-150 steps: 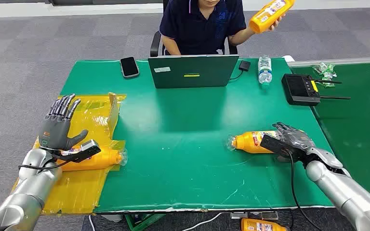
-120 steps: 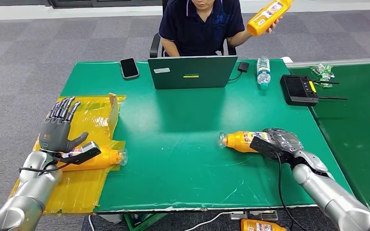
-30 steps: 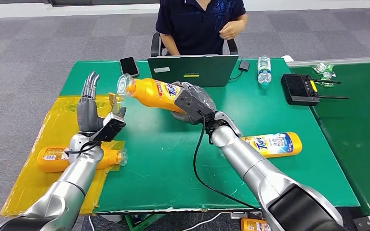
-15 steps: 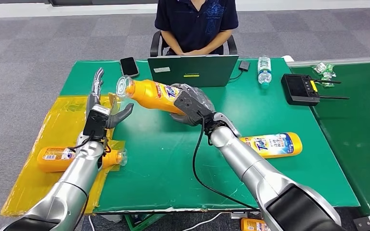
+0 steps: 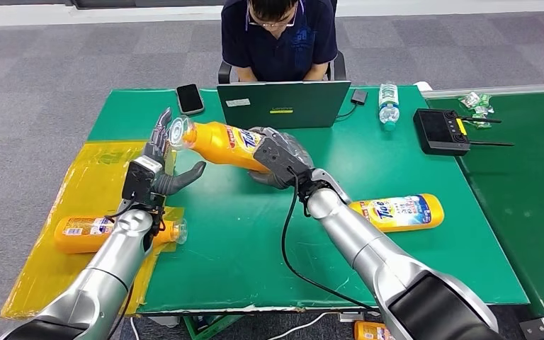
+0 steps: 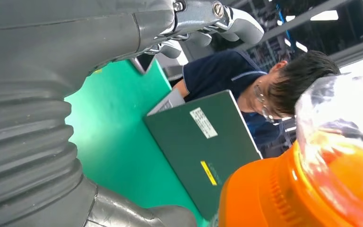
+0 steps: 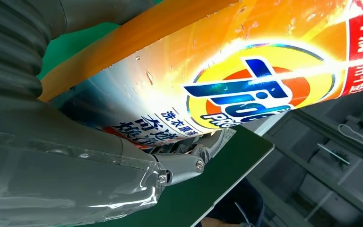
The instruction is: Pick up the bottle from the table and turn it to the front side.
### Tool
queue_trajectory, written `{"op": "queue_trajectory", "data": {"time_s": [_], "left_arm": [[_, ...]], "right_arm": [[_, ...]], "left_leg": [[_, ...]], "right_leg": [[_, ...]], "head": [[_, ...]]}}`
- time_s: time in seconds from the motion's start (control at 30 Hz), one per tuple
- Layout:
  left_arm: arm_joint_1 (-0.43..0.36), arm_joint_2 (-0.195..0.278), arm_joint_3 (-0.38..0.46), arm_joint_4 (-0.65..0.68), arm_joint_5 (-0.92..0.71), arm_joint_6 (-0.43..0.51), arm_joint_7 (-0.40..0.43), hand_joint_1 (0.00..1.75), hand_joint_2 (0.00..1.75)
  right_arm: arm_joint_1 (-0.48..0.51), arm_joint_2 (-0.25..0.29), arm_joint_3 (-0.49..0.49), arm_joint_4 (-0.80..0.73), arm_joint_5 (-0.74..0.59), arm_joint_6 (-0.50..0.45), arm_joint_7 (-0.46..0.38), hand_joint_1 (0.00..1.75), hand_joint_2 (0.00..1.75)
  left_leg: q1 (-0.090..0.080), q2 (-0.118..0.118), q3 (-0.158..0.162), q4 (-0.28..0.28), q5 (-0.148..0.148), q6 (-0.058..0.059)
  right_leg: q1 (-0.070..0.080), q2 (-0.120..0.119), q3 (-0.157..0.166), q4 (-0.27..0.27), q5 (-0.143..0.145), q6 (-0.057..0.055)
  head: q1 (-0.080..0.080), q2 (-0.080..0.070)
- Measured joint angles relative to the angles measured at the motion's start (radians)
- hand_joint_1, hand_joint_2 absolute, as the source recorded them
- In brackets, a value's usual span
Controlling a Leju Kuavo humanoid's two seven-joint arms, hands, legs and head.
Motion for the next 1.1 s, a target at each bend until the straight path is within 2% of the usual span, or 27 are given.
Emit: {"op": "queue_trajectory", "data": {"time_s": [0.27, 0.53, 1.1], "left_arm": [[0.0, 0.002, 0.0, -0.003, 0.07, -0.117, 0.0, 0.0, 1.75], [0.0, -0.017, 0.003, -0.003, 0.164, -0.247, 0.0, 0.0, 1.75], [-0.012, -0.061, 0.027, 0.0, 0.191, -0.307, 0.0, 0.0, 1.75]], "right_arm": [[0.0, 0.021, -0.001, 0.014, -0.012, 0.005, -0.01, 1.75, 1.75], [-0.002, 0.041, -0.009, 0.027, -0.015, -0.004, -0.032, 1.75, 1.75], [-0.005, 0.064, -0.047, 0.053, -0.044, -0.016, -0.059, 1.75, 1.75]], "left_leg": [[0.0, 0.0, 0.0, 0.0, 0.0, 0.0], [0.0, 0.0, 0.0, 0.0, 0.0, 0.0], [0.0, 0.0, 0.0, 0.0, 0.0, 0.0]], "right_leg": [[0.0, 0.0, 0.0, 0.0, 0.0, 0.0], [0.0, 0.0, 0.0, 0.0, 0.0, 0.0], [0.0, 0.0, 0.0, 0.0, 0.0, 0.0]], "head": [[0.0, 0.0], [0.0, 0.0], [0.0, 0.0]]}}
